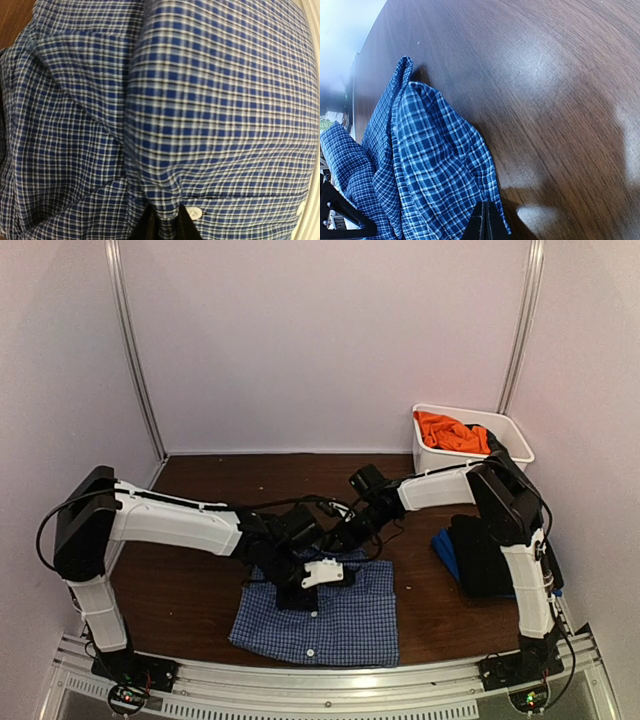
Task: Fold and stack the mixed laundry pile
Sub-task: Fold the 2/3-rectangle-folded shirt at the center of the board.
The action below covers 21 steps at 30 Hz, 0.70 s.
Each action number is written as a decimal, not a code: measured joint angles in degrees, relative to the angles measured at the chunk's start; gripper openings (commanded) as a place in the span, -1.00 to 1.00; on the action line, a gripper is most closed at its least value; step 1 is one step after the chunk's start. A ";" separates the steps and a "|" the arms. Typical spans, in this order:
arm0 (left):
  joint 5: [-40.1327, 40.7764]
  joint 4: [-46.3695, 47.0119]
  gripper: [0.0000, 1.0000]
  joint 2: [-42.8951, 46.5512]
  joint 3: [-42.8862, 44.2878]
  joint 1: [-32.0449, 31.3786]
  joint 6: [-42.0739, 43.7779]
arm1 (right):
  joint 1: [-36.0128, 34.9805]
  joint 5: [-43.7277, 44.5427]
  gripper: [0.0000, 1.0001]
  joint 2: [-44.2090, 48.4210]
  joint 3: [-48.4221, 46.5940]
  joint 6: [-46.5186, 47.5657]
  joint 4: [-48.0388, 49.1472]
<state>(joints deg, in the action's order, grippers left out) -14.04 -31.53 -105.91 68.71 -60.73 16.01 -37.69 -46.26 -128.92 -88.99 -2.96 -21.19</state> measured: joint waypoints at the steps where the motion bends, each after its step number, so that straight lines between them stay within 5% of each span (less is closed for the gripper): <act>1: -0.02 -0.04 -0.88 0.22 0.07 0.00 -0.02 | 0.00 0.00 -0.94 0.00 0.00 0.00 0.00; 3: 0.17 -0.31 -0.99 0.85 0.33 0.00 0.20 | 0.00 0.00 -0.94 0.00 0.00 0.00 0.04; 21: 10.10 -4.68 -1.00 4.07 9.75 2.62 5.38 | 0.00 -0.66 -0.98 0.00 0.87 -0.20 1.95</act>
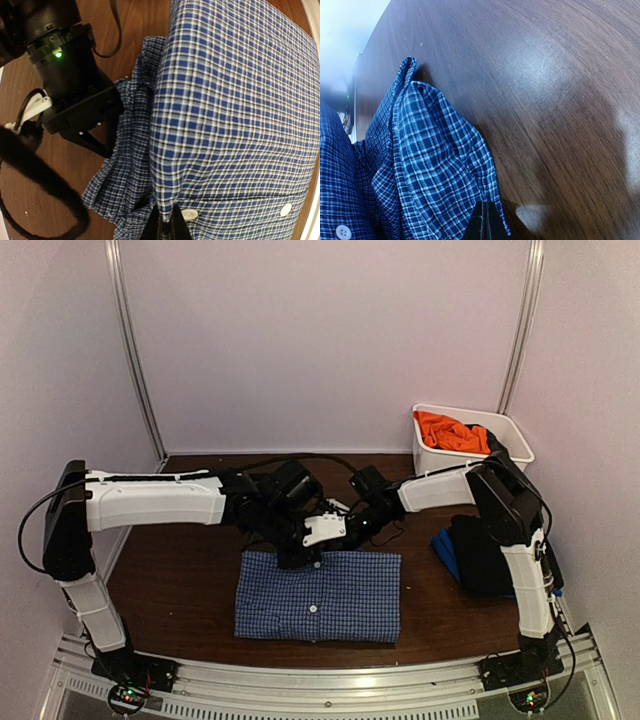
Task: Fold and stack the mixed laundry pile
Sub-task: Fold the 2/3-rectangle-folded shirt at the center of the board.
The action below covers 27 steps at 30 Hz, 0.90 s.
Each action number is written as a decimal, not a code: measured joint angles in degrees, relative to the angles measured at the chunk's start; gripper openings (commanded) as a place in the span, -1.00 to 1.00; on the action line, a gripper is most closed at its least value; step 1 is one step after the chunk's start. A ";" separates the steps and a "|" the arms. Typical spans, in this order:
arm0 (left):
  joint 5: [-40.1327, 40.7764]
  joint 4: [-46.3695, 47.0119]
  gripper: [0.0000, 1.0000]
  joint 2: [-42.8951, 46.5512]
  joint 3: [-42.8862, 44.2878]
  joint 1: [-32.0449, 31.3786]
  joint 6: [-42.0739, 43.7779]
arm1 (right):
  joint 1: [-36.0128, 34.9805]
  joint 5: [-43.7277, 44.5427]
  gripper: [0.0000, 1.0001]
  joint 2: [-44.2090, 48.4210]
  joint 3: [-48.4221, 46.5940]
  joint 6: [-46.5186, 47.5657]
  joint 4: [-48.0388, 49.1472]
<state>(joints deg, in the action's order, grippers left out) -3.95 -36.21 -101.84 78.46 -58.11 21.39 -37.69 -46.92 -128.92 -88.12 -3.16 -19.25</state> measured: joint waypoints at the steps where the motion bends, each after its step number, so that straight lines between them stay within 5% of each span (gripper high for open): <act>1: 0.55 0.00 -1.00 -0.17 0.57 0.31 0.59 | 0.00 -0.02 -0.98 0.00 0.00 0.00 0.00; 13: 6.86 1.60 -1.00 -5.27 2.71 2.16 6.56 | 0.00 -0.20 -0.94 0.00 -0.07 0.00 -0.15; 23: 10.62 8.28 -0.91 -5.79 -0.07 2.19 8.98 | 1.14 2.19 -0.25 0.11 -3.04 -0.46 -3.76; 27: 11.63 10.62 -0.54 -6.27 -0.70 2.21 9.07 | 3.80 5.42 -0.02 2.08 -3.54 -1.31 -5.99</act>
<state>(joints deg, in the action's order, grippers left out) 7.68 -25.58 -108.12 77.76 -55.90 30.46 -33.89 -41.50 -126.85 -91.66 -4.47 -25.23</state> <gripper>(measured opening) 0.106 0.409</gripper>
